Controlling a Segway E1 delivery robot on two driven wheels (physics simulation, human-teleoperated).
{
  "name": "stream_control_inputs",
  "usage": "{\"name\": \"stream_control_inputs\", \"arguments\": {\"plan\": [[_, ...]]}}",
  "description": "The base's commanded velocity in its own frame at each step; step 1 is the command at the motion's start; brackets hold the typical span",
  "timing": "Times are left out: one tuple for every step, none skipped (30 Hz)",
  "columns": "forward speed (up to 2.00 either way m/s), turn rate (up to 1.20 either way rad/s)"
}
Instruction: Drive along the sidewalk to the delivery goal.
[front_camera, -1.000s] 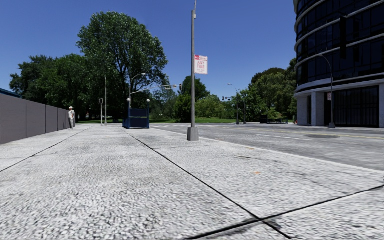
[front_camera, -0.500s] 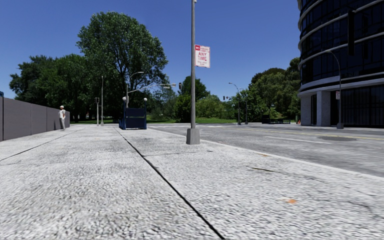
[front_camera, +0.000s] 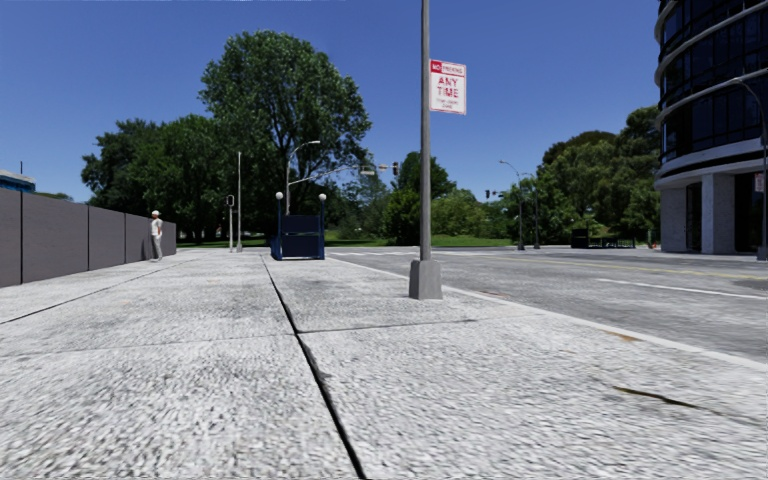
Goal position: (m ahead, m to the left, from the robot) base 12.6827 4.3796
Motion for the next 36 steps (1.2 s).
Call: {"name": "stream_control_inputs", "arguments": {"plan": [[2.00,0.00],[2.00,0.00],[2.00,0.00],[2.00,0.00],[2.00,0.00],[2.00,0.00],[2.00,0.00],[2.00,0.00],[2.00,0.00],[2.00,0.00],[2.00,0.00],[2.00,0.00],[2.00,0.00],[2.00,0.00],[2.00,0.00],[2.00,0.00],[2.00,0.00],[2.00,0.00],[2.00,0.00],[2.00,0.00],[2.00,0.00],[2.00,0.00],[2.00,0.00],[2.00,0.00],[2.00,0.02],[2.00,0.28],[2.00,0.60],[2.00,0.83],[2.00,0.92],[2.00,0.95],[2.00,0.95],[2.00,0.95],[2.00,0.95],[2.00,0.86],[2.00,0.55],[2.00,0.42]]}}
